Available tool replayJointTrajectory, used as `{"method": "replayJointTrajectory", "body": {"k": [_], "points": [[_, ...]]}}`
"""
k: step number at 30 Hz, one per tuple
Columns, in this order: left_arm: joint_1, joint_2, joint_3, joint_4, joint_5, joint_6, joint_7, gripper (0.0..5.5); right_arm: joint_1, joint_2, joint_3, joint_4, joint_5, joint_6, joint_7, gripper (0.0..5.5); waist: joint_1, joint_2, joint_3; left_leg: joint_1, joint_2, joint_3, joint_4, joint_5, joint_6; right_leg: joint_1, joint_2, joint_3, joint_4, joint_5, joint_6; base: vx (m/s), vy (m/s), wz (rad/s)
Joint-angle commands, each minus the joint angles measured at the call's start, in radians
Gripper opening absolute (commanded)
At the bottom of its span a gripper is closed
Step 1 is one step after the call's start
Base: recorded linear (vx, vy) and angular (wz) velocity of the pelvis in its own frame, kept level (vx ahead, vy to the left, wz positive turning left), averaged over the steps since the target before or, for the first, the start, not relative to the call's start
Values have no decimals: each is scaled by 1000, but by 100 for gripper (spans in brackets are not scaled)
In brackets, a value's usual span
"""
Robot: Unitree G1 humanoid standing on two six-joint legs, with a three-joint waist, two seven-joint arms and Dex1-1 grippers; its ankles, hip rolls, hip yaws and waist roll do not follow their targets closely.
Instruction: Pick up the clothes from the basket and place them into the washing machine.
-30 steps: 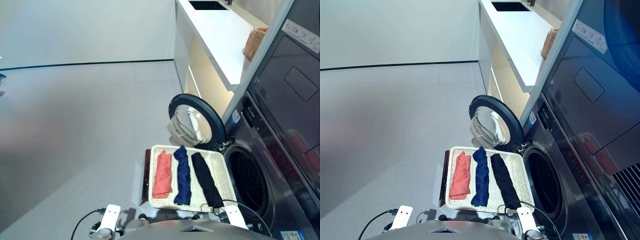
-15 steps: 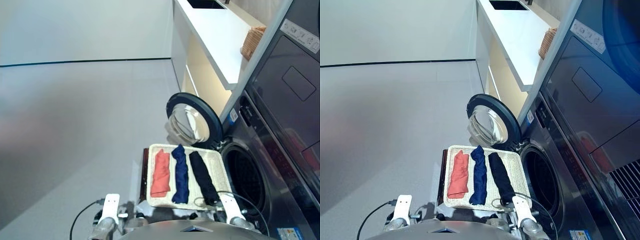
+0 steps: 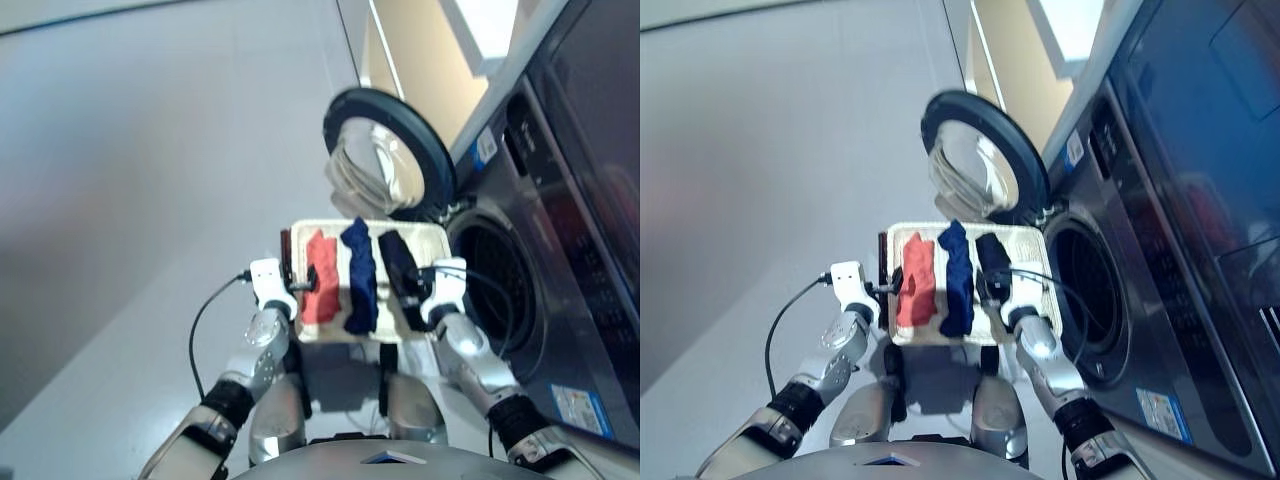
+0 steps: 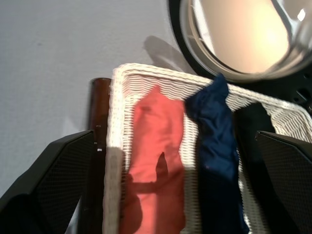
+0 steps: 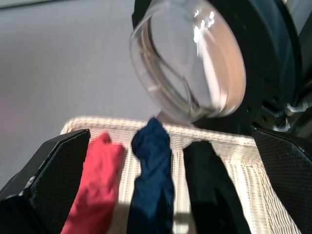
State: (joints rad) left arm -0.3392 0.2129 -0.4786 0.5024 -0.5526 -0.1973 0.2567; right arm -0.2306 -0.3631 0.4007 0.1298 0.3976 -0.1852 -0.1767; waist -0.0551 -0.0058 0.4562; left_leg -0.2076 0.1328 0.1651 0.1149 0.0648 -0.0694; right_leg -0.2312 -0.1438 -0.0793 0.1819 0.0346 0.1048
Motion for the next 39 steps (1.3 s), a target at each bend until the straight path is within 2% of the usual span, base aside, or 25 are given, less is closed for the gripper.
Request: {"method": "replayJointTrajectory", "body": {"k": [1,5,7,11,13,15,18,23,24,25,29,30,39], "points": [[-51,-6,-29,-52,93,-81,69,550,-67,-2,21,-179,-78,-87,-63,550,-2,-11,9,-61,30,-38,213,-145,-25,-104,-37,3,227,-140,29,-106,-30,9],[-120,-6,-29,-50,135,-89,131,550,-192,19,85,-250,-157,-88,-112,550,-7,-18,64,-175,31,-48,297,-162,-21,-230,-30,21,315,-156,20,-134,-47,-31],[-159,6,-25,-78,171,-88,173,550,-252,33,110,-275,-200,-86,-139,550,-8,-21,64,-280,37,-46,344,-165,-18,-343,-25,36,362,-156,13,-141,-43,-24],[-203,5,-21,-76,185,-88,213,550,-320,60,139,-272,-223,-81,-172,550,-12,-23,64,-386,39,-56,396,-177,-18,-446,-24,48,404,-163,9,-86,-21,2],[-253,-4,0,-33,188,-85,252,550,-366,86,158,-287,-239,-85,-187,550,-17,-32,64,-469,40,-63,430,-180,-19,-531,-19,56,437,-164,7,-113,-27,-15],[-269,-3,6,-20,193,-84,261,550,-379,92,164,-287,-239,-88,-192,550,-18,-35,64,-497,41,-64,444,-183,-18,-559,-18,57,451,-166,7,-41,-8,-46],[-320,0,22,22,208,-74,301,550,-410,102,179,-303,-246,-96,-201,550,-26,-42,64,-587,43,-78,481,-187,-19,-642,-18,59,483,-171,6,-69,-23,-25],[-375,8,24,79,212,-69,311,550,-443,116,198,-303,-244,-101,-195,550,-35,-49,64,-656,42,-87,514,-193,-19,-710,-17,64,512,-174,7,-10,-3,8],[-379,10,25,92,209,-67,314,550,-444,118,206,-304,-247,-102,-188,550,-35,-48,64,-655,43,-89,538,-230,-24,-712,-16,66,537,-209,11,0,0,0],[-389,12,27,92,209,-68,314,550,-454,116,204,-305,-248,-102,-188,550,-35,-48,64,-679,42,-86,526,-195,-18,-735,-15,67,522,-175,6,0,0,0],[-434,17,27,142,196,-69,328,550,-481,122,221,-298,-240,-105,-183,550,-42,-53,64,-723,46,-90,549,-201,-18,-780,-16,74,538,-178,8,-11,-1,-10],[-443,17,30,164,185,-69,334,550,-481,125,231,-296,-233,-109,-182,550,-44,-56,64,-715,48,-96,567,-238,-25,-772,-17,74,558,-215,14,81,1,-31],[-520,30,28,259,164,-65,337,550,-520,129,261,-300,-208,-120,-172,550,-59,-68,64,-790,49,-104,592,-234,-29,-840,-16,78,573,-210,16,9,0,0]]}}
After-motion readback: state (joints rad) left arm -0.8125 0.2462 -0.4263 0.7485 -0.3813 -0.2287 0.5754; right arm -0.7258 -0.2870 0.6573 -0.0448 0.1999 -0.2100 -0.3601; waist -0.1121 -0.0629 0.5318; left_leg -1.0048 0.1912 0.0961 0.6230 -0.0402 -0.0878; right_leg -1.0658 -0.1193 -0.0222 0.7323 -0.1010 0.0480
